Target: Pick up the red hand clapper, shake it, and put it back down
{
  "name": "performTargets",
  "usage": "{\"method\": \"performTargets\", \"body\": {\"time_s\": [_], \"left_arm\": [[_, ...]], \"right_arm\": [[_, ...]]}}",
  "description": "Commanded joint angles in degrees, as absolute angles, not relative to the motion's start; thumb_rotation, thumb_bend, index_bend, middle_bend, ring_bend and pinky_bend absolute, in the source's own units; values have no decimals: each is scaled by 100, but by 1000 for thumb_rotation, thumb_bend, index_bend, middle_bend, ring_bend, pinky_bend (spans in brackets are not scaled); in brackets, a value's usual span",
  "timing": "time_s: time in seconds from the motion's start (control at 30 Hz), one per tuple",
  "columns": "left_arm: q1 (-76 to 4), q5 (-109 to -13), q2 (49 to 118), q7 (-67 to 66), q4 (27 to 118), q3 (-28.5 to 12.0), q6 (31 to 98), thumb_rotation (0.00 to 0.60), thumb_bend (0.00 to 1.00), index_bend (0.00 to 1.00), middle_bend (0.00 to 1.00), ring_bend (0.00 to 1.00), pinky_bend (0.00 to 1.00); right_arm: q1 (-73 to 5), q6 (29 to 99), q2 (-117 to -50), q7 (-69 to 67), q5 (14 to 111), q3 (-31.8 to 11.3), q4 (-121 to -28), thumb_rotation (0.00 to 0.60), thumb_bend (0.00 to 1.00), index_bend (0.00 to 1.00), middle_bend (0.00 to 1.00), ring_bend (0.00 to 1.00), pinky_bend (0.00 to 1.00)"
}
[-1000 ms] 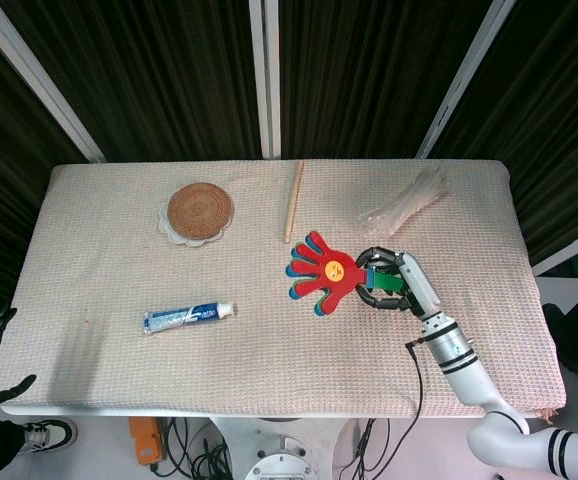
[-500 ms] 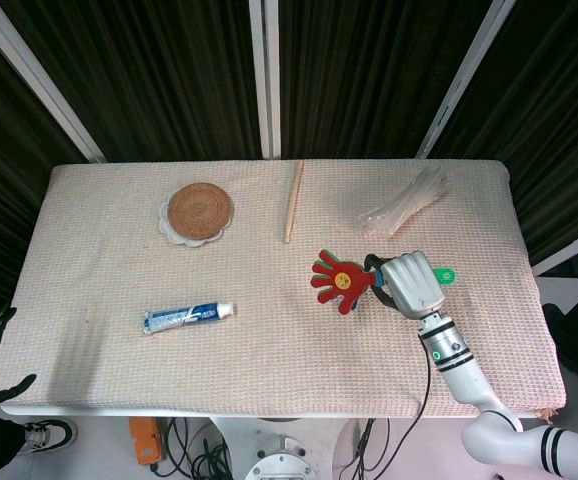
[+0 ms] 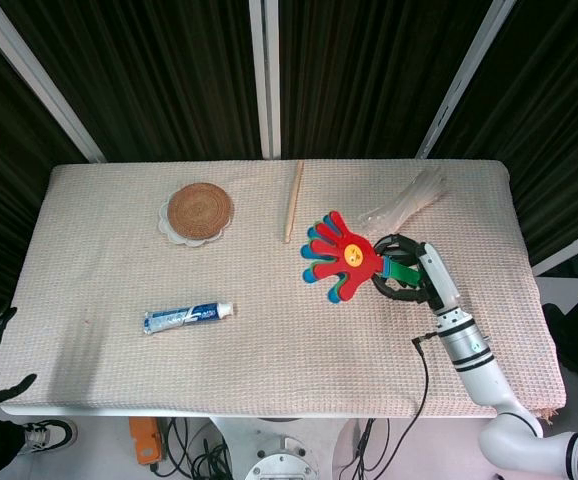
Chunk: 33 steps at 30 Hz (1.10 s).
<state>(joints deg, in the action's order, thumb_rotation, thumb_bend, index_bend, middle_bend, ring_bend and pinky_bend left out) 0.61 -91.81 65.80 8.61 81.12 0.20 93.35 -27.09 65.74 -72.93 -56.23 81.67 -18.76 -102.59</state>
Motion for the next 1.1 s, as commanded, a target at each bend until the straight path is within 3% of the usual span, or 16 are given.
{"method": "performTargets", "body": {"time_s": [0.03,0.2,0.33,0.5,0.63,0.77,0.93,1.1], "left_arm": [[63,-9179,6581,858,8113,19,9338,600,102,79,25,0,28],[76,-9170,6577,870,8105,21,9349,600,102,80,25,0,28],[82,-9161,6579,888,8089,24,9346,600,102,80,25,0,28],[91,-9151,6586,913,8066,23,9351,600,102,79,25,0,28],[93,-9142,6592,920,8053,24,9343,600,102,79,25,0,28],[97,-9139,6600,932,8045,28,9340,600,102,80,25,0,29],[104,-9137,6600,937,8037,27,9347,600,102,79,25,0,28],[107,-9136,6606,954,8024,21,9358,600,102,80,25,0,28]], "right_arm": [[-2588,6323,-6452,-10119,8717,-1996,-10360,600,475,813,902,933,1000],[-2759,6194,-6483,-10235,8833,-1837,-10153,600,475,811,903,933,1000],[-2911,6191,-6641,-9213,8924,-1718,-9971,600,475,811,902,933,1000],[-3106,6173,-6984,-6285,8957,-1551,-9660,600,460,810,903,933,1000],[-3192,6205,-7361,-2620,8779,-1428,-9258,600,453,790,904,933,1000],[-3164,6426,-7827,-166,8298,-1422,-9041,600,454,785,919,946,1000],[-3141,6504,-8182,859,7667,-1437,-8924,600,455,784,919,946,1000],[-3117,6455,-8338,779,7492,-1348,-8863,600,453,762,919,946,1000]]}}
